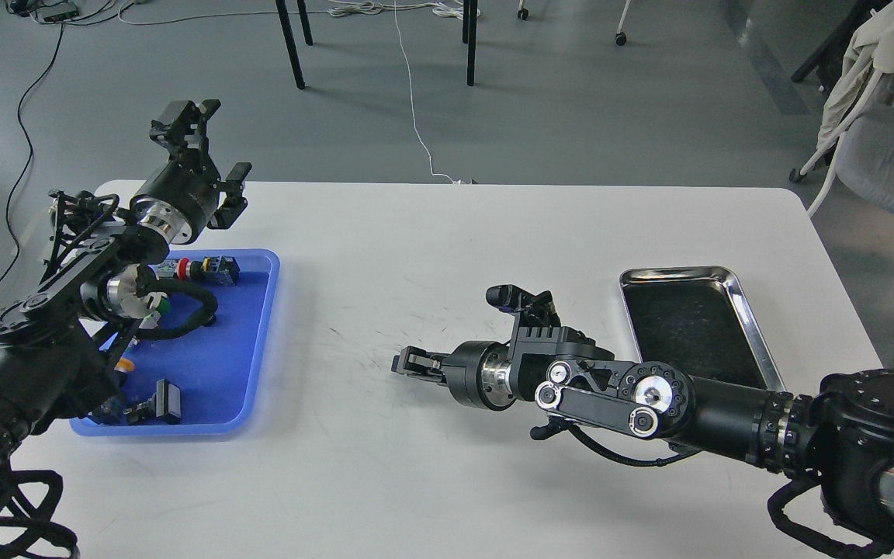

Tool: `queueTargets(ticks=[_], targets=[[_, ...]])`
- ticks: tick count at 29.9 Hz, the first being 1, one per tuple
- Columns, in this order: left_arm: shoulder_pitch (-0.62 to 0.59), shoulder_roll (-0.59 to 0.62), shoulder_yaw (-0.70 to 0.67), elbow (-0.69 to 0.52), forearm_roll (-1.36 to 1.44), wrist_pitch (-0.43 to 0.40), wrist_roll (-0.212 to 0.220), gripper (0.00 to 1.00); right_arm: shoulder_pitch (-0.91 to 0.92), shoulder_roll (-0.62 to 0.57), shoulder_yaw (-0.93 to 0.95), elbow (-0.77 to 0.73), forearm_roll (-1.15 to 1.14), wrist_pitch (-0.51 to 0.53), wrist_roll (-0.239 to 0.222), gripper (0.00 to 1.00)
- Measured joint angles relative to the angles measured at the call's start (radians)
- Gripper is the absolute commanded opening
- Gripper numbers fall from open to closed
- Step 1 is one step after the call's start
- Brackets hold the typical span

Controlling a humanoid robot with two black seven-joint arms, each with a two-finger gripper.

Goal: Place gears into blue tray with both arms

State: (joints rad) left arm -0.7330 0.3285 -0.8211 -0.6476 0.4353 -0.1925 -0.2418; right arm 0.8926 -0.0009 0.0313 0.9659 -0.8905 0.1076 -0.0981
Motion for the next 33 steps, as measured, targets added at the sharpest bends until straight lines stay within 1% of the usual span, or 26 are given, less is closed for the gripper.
queueTargets(ticks=[2, 3, 5, 6, 10, 15, 19, 24, 28, 31, 33], targets=[[0.0, -0.001, 0.004, 0.0, -0.001, 0.006, 0.0, 0.98, -0.001, 0.0, 0.0, 0.008, 0.0, -0.007, 0.0, 0.55], [0.0, -0.002, 0.005, 0.0, -0.001, 0.009, 0.0, 0.98, -0.002, 0.0, 0.0, 0.014, 0.0, -0.011, -0.001, 0.65], [0.0, -0.002, 0.006, 0.0, -0.001, 0.012, 0.0, 0.98, -0.003, 0.001, 0.0, 0.028, 0.002, -0.021, -0.001, 0.9], [0.0, -0.002, 0.006, 0.0, -0.001, 0.013, 0.0, 0.98, -0.004, 0.001, 0.004, 0.034, 0.003, -0.025, -0.001, 0.93], [0.003, 0.0, 0.007, 0.0, -0.001, 0.016, -0.001, 0.98, -0.009, 0.001, 0.062, 0.046, 0.006, -0.031, 0.0, 0.95], [0.005, 0.003, 0.037, 0.0, 0.017, 0.017, 0.0, 0.98, -0.012, 0.001, 0.208, 0.044, 0.008, -0.022, 0.0, 0.97], [0.003, 0.012, 0.056, -0.009, 0.035, 0.022, 0.004, 0.98, -0.011, 0.001, 0.377, 0.044, 0.011, -0.004, -0.001, 0.97], [0.002, 0.073, 0.116, -0.069, 0.071, 0.047, 0.012, 0.98, -0.021, -0.011, 0.662, 0.045, 0.054, 0.085, -0.001, 0.97], [0.001, 0.174, 0.196, -0.179, 0.104, 0.053, 0.026, 0.98, -0.069, -0.127, 0.841, 0.045, 0.217, 0.121, -0.002, 0.97], [0.002, 0.253, 0.24, -0.302, 0.122, 0.075, 0.051, 0.98, -0.1, -0.249, 0.937, 0.015, 0.445, 0.144, -0.002, 0.97], [0.004, 0.303, 0.262, -0.393, 0.149, 0.104, 0.074, 0.98, -0.111, -0.338, 0.98, -0.049, 0.608, 0.184, 0.0, 0.97]])
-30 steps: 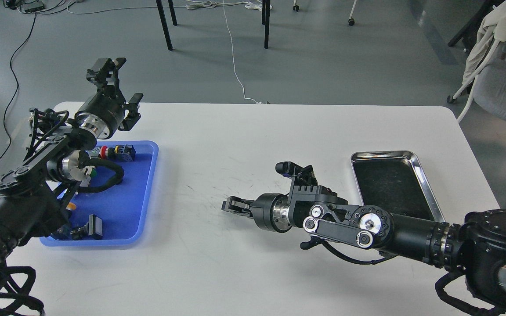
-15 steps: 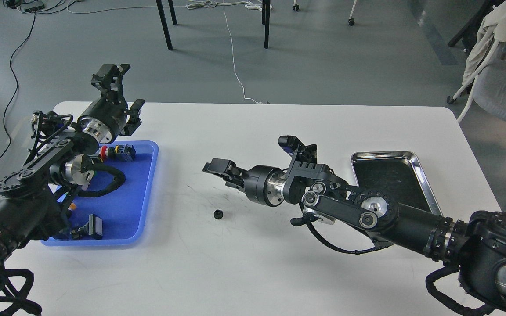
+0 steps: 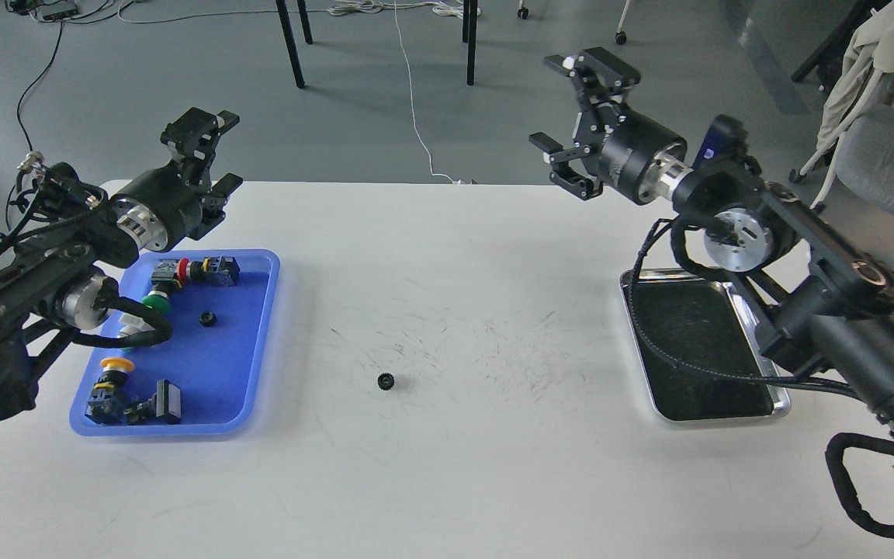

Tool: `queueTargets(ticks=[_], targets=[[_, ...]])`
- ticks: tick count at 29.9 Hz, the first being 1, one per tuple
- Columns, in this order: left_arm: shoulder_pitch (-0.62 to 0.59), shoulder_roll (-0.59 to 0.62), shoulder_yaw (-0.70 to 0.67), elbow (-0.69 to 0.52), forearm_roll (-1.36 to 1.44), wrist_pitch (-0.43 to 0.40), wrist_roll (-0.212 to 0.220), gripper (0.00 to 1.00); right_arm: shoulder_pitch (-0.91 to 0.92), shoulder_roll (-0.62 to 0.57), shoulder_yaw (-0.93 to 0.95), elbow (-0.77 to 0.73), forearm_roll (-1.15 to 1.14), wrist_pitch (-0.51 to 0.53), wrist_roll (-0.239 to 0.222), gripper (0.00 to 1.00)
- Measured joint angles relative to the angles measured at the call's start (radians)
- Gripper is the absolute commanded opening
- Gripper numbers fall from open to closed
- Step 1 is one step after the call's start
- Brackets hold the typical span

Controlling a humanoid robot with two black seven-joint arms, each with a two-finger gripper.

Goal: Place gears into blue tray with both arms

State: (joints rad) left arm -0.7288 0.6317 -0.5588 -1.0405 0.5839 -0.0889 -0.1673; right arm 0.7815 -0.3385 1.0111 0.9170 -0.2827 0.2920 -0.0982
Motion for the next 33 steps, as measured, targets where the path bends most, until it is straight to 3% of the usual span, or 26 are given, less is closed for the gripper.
queueTargets(ticks=[5, 9, 13, 17, 23, 33], targets=[[0.004, 0.081, 0.036, -0.251, 0.173, 0.036, 0.089, 0.98, -0.043, -0.128, 0.023, -0.244, 0.318, 0.172, 0.008, 0.97], [0.025, 0.076, 0.087, -0.365, 0.427, 0.043, 0.125, 0.98, -0.107, -0.158, 0.03, -0.397, 0.43, 0.195, 0.009, 0.96], [0.036, -0.014, 0.18, -0.397, 0.778, 0.103, 0.139, 0.98, -0.183, -0.173, 0.048, -0.435, 0.489, 0.197, 0.01, 0.96], [0.039, -0.092, 0.256, -0.395, 1.149, 0.135, 0.147, 0.98, -0.225, -0.18, 0.066, -0.435, 0.524, 0.197, 0.011, 0.96], [0.094, -0.135, 0.337, -0.383, 1.476, 0.153, 0.149, 0.97, -0.25, -0.171, 0.051, -0.362, 0.528, 0.197, 0.016, 0.97], [0.214, -0.145, 0.332, -0.282, 1.598, 0.257, 0.147, 0.95, -0.272, -0.171, -0.03, -0.032, 0.516, 0.197, 0.031, 0.97]])
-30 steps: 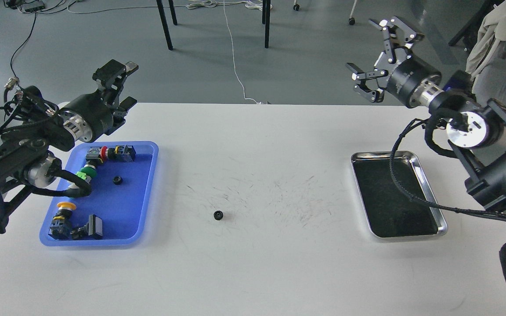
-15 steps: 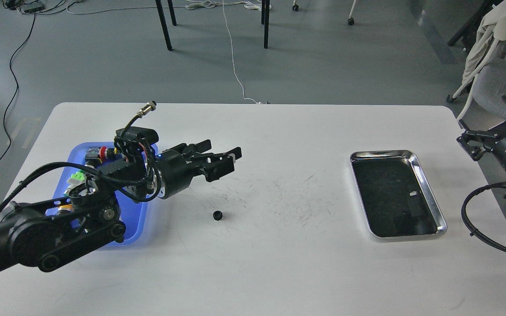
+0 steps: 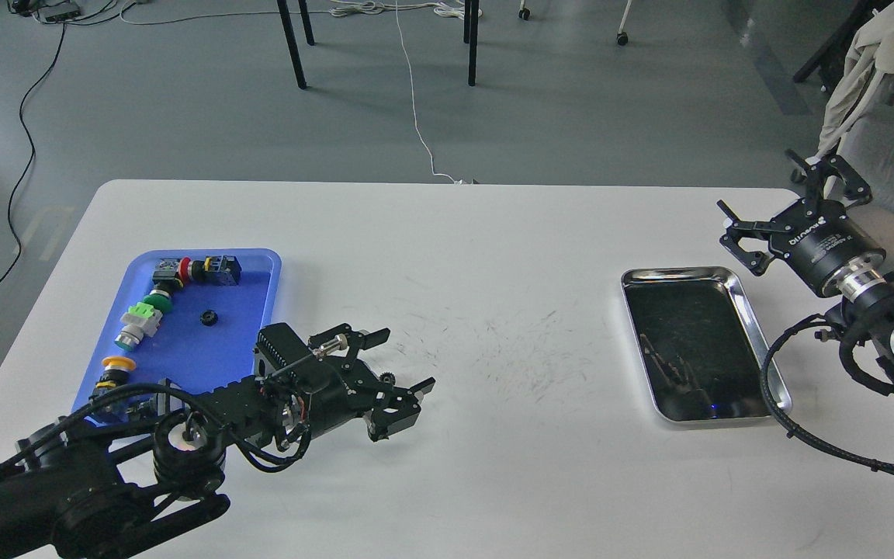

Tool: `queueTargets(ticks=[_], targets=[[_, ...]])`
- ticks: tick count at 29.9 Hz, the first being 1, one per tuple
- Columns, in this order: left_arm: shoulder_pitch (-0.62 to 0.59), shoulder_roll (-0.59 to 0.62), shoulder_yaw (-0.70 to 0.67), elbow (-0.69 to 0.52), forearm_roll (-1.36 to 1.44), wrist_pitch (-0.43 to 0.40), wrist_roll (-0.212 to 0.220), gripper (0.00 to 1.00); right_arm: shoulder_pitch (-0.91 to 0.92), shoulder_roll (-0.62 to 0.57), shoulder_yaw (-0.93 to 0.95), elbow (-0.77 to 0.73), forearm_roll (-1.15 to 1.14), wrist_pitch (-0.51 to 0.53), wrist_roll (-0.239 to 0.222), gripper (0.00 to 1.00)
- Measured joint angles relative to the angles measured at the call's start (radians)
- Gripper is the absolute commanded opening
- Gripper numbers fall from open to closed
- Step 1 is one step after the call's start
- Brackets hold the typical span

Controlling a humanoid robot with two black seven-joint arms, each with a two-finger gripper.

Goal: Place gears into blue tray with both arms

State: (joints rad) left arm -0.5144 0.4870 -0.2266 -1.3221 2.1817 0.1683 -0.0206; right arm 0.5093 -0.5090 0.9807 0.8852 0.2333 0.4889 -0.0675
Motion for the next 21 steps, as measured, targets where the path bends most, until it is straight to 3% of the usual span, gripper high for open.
queueTargets(ticks=[4, 11, 16, 21], targets=[[0.025, -0.008, -0.02, 0.031, 0.0, 0.013, 0.0, 0.92, -0.009, 0.0, 0.007, 0.029, 0.0, 0.0, 0.016, 0.97], [0.089, -0.022, -0.072, 0.057, 0.0, 0.014, -0.002, 0.67, -0.042, 0.003, 0.019, -0.004, 0.006, 0.0, 0.075, 0.97], [0.098, -0.023, -0.075, 0.066, 0.0, 0.014, -0.002, 0.49, -0.047, 0.014, 0.027, -0.062, 0.01, 0.0, 0.085, 0.97], [0.11, -0.024, -0.075, 0.069, 0.0, 0.011, -0.002, 0.46, -0.048, 0.018, 0.036, -0.088, 0.011, 0.0, 0.086, 0.97]])
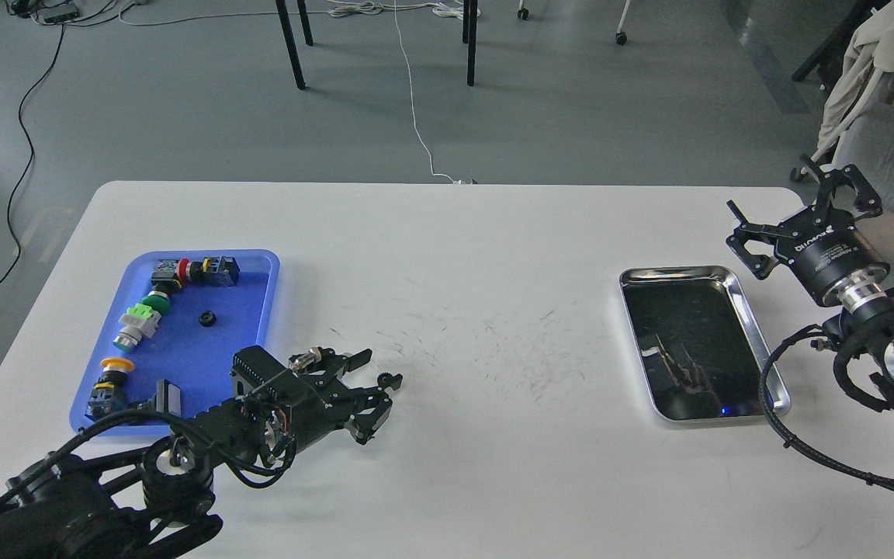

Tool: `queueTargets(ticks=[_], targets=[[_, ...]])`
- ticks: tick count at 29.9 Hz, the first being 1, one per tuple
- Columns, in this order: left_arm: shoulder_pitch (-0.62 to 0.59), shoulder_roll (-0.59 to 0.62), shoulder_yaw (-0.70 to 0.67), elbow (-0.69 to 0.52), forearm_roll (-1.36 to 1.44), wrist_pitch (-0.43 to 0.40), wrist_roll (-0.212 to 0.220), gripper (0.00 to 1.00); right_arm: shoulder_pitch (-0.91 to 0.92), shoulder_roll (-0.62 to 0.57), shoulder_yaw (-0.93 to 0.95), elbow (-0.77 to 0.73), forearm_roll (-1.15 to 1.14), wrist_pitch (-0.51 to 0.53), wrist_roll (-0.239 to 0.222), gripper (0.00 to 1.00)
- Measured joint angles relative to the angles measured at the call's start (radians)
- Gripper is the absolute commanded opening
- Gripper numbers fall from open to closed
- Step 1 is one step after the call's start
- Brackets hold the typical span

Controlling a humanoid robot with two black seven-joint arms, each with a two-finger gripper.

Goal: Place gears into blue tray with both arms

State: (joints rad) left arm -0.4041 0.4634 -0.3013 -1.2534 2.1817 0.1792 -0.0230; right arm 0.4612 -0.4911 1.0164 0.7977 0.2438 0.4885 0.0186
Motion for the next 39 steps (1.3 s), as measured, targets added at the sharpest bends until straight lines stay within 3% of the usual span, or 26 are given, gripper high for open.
queueTargets(ticks=[5, 7, 10, 12, 19, 26, 32, 39], targets=[[0.019, -0.001, -0.002, 0.011, 0.0, 0.0, 0.0, 0.41, 0.0, 0.0, 0.001, -0.012, 0.0, 0.0, 0.0, 0.97], [0.022, -0.002, -0.005, 0.013, 0.0, 0.0, 0.0, 0.32, -0.001, 0.0, 0.001, -0.012, 0.0, 0.0, 0.0, 0.97], [0.023, -0.002, -0.006, 0.015, 0.0, -0.001, 0.002, 0.1, -0.001, 0.0, 0.001, -0.012, 0.0, 0.0, 0.0, 0.97], [0.023, -0.001, -0.007, 0.016, 0.0, -0.002, 0.002, 0.07, -0.001, 0.001, 0.001, -0.012, 0.0, 0.0, 0.0, 0.97], [0.026, 0.017, -0.023, -0.003, -0.001, -0.002, 0.001, 0.05, 0.003, 0.002, 0.001, -0.011, 0.0, 0.0, 0.0, 0.97], [0.011, 0.198, -0.147, -0.098, 0.0, 0.006, -0.002, 0.05, 0.009, 0.001, 0.001, -0.009, 0.0, 0.0, 0.0, 0.97], [0.05, 0.378, -0.154, -0.079, -0.085, 0.097, -0.04, 0.06, 0.013, 0.0, -0.001, -0.003, 0.0, 0.0, 0.0, 0.97], [0.142, 0.397, -0.16, -0.001, -0.166, 0.16, -0.062, 0.06, 0.014, 0.002, -0.01, -0.001, 0.0, 0.0, 0.0, 0.97]])
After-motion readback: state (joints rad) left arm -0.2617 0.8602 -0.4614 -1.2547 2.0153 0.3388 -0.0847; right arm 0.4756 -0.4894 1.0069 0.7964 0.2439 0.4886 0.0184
